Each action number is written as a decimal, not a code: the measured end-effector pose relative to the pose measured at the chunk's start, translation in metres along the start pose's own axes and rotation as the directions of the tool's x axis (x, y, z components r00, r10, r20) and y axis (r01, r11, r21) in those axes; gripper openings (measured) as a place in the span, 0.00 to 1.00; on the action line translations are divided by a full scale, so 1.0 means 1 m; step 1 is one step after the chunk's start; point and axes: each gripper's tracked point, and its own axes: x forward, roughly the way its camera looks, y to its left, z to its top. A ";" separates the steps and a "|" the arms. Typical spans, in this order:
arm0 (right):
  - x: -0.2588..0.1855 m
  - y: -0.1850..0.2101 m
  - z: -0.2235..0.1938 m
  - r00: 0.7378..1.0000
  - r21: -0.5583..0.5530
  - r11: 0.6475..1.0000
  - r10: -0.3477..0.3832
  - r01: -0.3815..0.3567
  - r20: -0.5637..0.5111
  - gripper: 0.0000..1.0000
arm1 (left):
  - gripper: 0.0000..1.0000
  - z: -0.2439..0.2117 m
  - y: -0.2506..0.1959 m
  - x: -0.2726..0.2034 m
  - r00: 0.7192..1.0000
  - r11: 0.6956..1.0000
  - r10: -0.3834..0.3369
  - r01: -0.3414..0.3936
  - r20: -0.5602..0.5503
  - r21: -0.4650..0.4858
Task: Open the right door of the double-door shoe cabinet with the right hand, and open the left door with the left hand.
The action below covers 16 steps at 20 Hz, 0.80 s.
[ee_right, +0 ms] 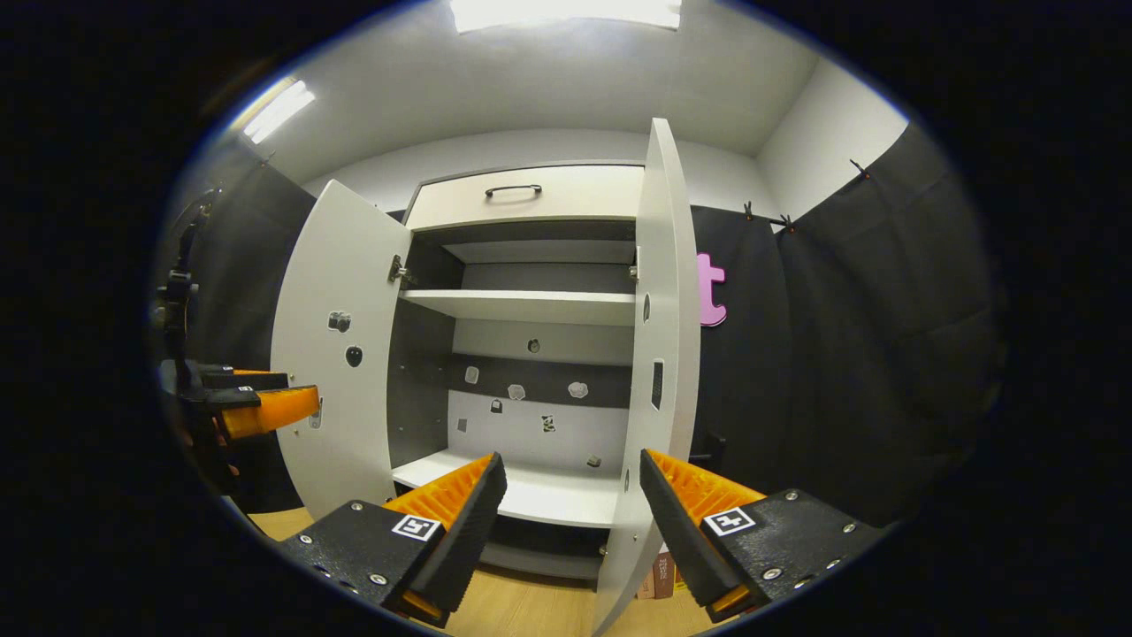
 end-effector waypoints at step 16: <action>0.004 -0.007 0.010 1.000 0.002 1.000 -0.013 0.013 0.012 0.93 | 0.96 0.028 0.029 0.008 0.995 0.998 0.065 -0.065 0.071 0.005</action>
